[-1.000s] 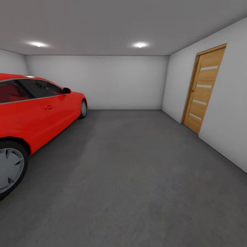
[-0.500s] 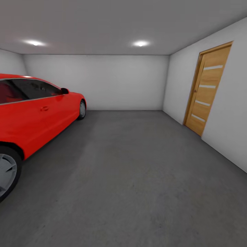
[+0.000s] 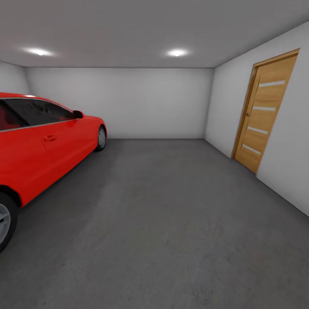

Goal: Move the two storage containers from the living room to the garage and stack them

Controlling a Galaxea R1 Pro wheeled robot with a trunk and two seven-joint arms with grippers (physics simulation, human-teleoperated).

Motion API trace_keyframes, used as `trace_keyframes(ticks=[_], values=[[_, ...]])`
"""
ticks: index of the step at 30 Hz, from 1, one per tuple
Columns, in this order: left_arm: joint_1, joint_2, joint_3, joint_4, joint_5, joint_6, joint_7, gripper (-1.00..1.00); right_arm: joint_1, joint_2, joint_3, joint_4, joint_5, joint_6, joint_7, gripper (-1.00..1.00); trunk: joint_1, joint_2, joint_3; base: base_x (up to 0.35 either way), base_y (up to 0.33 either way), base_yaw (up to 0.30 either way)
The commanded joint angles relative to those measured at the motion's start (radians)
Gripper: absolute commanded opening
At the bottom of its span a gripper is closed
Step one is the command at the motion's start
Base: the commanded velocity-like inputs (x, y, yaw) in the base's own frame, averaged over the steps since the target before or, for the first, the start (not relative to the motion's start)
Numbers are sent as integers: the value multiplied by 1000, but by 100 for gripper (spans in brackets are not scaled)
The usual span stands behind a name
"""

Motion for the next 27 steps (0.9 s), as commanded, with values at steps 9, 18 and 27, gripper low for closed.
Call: trace_keyframes(ticks=[9,18,27], values=[[0,0,0,-1,7,-2,2,100,0,0,0,0,0,-3,0,100,1,0,-1,322,0,0],[0,0,0,-1,7,-2,3,100,0,1,0,0,0,-3,0,100,1,0,-1,322,0,0],[0,1,0,-1,8,-2,3,100,0,0,0,0,0,-3,0,100,1,0,-1,322,0,0]])
